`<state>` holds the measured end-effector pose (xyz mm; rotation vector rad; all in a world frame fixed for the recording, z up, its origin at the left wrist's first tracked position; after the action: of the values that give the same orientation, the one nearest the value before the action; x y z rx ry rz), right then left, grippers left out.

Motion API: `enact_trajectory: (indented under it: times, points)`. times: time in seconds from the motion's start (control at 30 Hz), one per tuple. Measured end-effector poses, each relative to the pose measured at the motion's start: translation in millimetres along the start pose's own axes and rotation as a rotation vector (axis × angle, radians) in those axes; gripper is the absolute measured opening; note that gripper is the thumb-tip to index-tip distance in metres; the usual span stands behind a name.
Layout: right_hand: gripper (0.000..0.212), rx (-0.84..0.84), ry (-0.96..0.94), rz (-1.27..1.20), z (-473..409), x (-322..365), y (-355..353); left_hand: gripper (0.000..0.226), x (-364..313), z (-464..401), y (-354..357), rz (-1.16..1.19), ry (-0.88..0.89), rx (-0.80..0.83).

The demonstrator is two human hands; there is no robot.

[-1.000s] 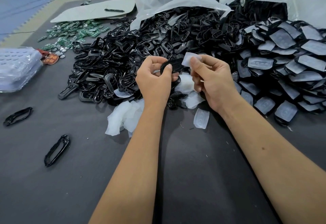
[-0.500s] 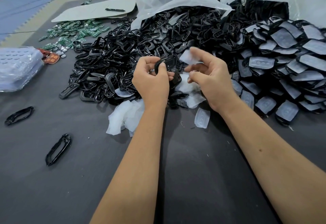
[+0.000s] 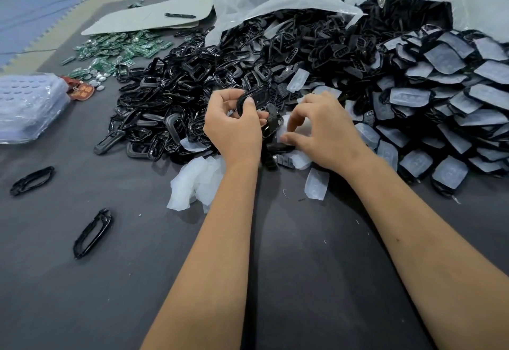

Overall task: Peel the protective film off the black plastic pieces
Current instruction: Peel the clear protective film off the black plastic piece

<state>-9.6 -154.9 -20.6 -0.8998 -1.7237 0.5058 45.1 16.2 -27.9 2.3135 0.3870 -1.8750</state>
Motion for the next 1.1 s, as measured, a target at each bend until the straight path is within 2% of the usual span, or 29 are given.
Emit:
enact_trajectory:
  times: [0.1,0.2,0.27,0.37,0.47,0.53,0.7,0.9,1.0,1.1]
  points:
    - [0.022,-0.050,-0.008,-0.072,0,0,-3,0.014,0,0,0,-0.009,0.002,0.004]
    - [0.016,-0.227,-0.015,-0.215,4,1,-18,0.013,0,1,0,-0.006,0.000,-0.001]
    - [0.015,-0.280,0.015,-0.440,5,-2,-23,0.014,0,1,-1,-0.015,0.001,-0.002]
    - [0.015,-0.275,0.107,-0.894,5,-8,-15,0.015,1,0,-1,-0.033,0.007,-0.001]
    - [0.013,-0.264,0.187,-1.140,4,-12,-9,0.016,0,0,-1,-0.022,0.013,-0.001]
    - [0.019,-0.249,0.223,-1.237,4,-15,-5,0.015,-2,0,-2,-0.016,0.026,-0.008]
    - [0.009,-0.257,0.275,-1.240,7,-17,-4,0.015,-11,4,-6,-0.009,0.111,-0.046]
    - [0.018,-0.352,0.268,-1.065,9,-22,-13,0.017,-19,7,-11,-0.042,0.183,-0.112]
    - [0.016,-0.337,0.269,-1.066,9,-21,-12,0.013,-28,10,-17,-0.089,0.281,-0.184]
    - [0.028,-0.313,0.262,-1.084,9,-21,-10,0.011,-32,12,-13,-0.125,0.337,-0.146]
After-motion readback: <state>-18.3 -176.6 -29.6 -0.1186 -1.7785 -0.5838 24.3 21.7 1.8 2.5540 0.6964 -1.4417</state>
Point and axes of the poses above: each hand's wrist, its own z-axis away from the middle knuckle, its own y-axis out of the palm, x = y × z, the point moved 8 cm from there along -z, towards the middle knuckle, and after that the axes turned 10 degrees about -z, right-handed, at the moved point
